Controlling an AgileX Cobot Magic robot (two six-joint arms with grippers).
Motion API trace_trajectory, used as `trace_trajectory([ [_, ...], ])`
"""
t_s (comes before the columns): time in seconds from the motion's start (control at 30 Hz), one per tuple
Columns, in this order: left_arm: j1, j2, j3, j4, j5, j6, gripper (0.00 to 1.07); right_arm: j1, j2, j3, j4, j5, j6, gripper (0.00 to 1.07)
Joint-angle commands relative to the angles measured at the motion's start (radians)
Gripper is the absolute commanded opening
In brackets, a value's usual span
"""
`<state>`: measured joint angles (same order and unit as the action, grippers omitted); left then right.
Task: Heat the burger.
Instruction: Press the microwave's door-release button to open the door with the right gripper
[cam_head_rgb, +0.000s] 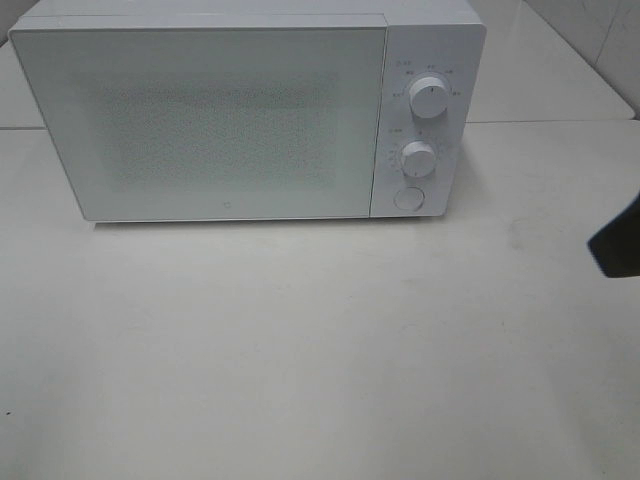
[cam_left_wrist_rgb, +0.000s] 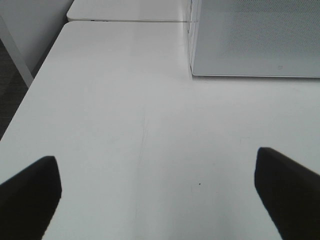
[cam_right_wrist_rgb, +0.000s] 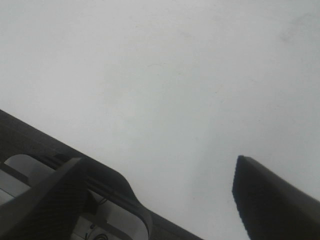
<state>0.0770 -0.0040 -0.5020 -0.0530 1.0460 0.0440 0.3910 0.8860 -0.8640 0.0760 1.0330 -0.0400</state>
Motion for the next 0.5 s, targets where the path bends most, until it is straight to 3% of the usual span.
trace_trajectory([
  [0.03, -0.006, -0.026, 0.004, -0.003, -0.007, 0.0, 1.0, -0.006, -0.114, 0.002, -0.076, 0.085, 0.066, 0.81],
  [0.33, -0.006, -0.026, 0.004, -0.003, -0.007, 0.0, 1.0, -0.006, -0.388, 0.014, -0.109, 0.156, 0.094, 0.79],
  [0.5, -0.006, -0.026, 0.004, -0.003, -0.007, 0.0, 1.0, -0.006, -0.579, 0.116, -0.109, 0.152, 0.094, 0.76],
])
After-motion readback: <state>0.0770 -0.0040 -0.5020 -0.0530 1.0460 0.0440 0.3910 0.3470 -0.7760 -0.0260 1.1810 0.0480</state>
